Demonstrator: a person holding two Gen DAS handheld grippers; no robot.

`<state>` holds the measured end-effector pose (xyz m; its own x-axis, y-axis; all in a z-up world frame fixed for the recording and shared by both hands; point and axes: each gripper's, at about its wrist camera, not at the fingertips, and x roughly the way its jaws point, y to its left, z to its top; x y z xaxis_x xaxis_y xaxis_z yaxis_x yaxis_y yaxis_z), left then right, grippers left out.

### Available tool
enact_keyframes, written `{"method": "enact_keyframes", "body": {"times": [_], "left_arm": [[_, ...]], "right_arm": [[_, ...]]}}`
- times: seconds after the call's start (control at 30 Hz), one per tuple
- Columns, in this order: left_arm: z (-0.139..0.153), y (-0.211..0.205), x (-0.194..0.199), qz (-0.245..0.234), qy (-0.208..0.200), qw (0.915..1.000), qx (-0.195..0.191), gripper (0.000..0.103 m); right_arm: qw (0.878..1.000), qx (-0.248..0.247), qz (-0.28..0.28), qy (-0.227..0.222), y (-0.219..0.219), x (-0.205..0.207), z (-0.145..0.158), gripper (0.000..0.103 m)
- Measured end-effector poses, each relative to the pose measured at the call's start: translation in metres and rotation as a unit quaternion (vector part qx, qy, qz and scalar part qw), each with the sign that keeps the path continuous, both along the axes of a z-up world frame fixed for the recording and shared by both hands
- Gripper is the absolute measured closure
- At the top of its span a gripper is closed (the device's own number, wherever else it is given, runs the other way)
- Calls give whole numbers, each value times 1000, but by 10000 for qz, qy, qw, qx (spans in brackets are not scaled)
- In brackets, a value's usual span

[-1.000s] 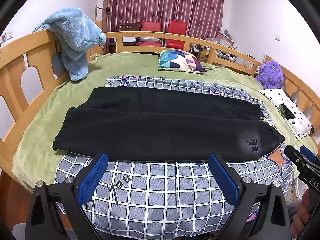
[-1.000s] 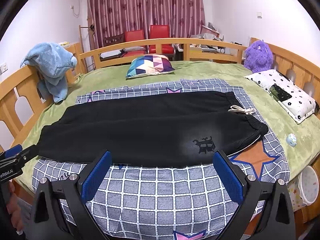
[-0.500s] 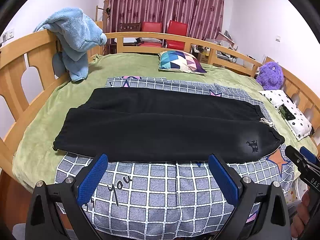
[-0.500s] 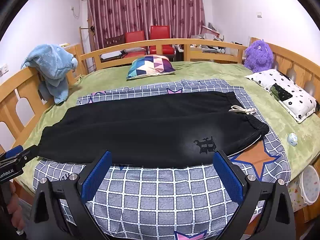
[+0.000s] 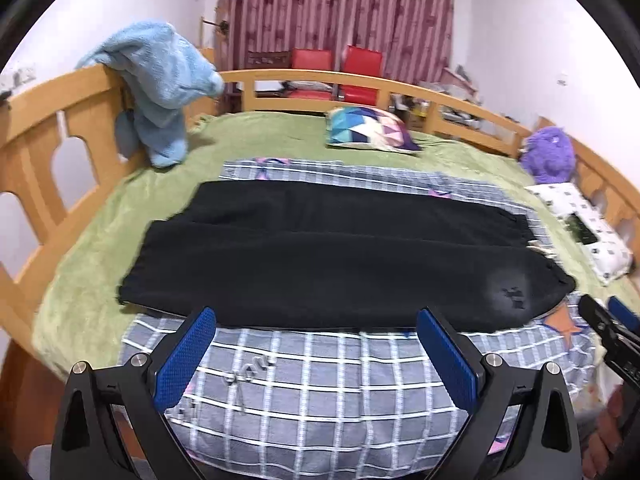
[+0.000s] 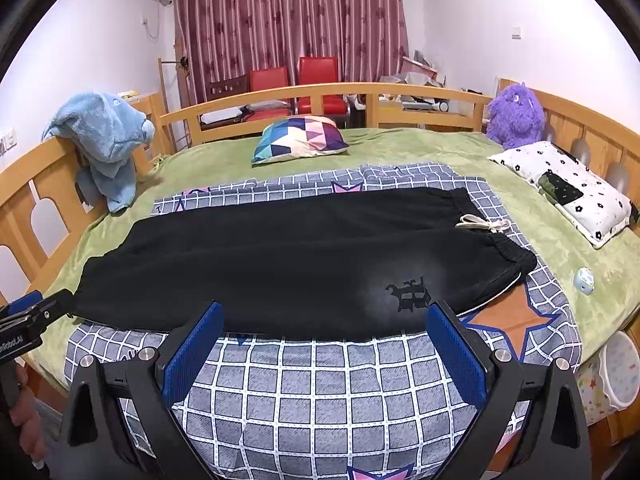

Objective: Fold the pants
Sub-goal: 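Grasp the sweatpants' striped side seam with both grippers near the waistband and hem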

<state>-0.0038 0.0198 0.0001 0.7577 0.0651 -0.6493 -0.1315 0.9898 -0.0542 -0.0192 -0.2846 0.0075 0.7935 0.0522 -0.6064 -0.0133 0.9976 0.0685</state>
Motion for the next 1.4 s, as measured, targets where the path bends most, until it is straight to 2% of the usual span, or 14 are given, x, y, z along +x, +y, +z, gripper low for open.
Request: {"method": "enact_keyframes", "body": {"times": [0.2, 0.33, 0.47, 0.6, 0.73, 0.83, 0.97, 1.13, 1.23, 1.4], "left_arm": [[2, 7, -3, 34, -187, 9998, -61, 1], [1, 9, -5, -128, -337, 9993, -140, 1], [-10, 9, -2, -184, -202, 9995, -167, 1], [-26, 15, 7, -166, -28, 9994, -314, 2], [-43, 19, 22, -90, 142, 9998, -61, 2], [-61, 31, 34, -6, 300, 9995, -93, 2], [-88, 56, 46, 170, 458, 9983, -327, 2], [-109, 83, 59, 397, 614, 9955, -602, 3], [-126, 100, 70, 565, 718, 9928, -774, 3], [-159, 115, 86, 726, 1012, 9870, -1020, 4]], "right_arm": [[9997, -133, 99, -166, 7, 0, 0, 3], [9998, -70, 79, -172, 4, 3, -2, 3], [9999, 12, 80, -76, -5, 6, -6, 3], [9997, 178, 130, 75, -17, 11, -17, 11], [9992, 309, 161, 191, -33, 19, -36, 12], [9992, 171, 63, 358, -44, 31, -57, 12], [9983, 170, -99, 549, -65, 46, -89, 18], [9955, 324, -384, 809, -100, 67, -125, 34], [9929, 493, -567, 921, -120, 82, -141, 36], [9848, 1043, -838, 1110, -147, 109, -166, 36]]}}
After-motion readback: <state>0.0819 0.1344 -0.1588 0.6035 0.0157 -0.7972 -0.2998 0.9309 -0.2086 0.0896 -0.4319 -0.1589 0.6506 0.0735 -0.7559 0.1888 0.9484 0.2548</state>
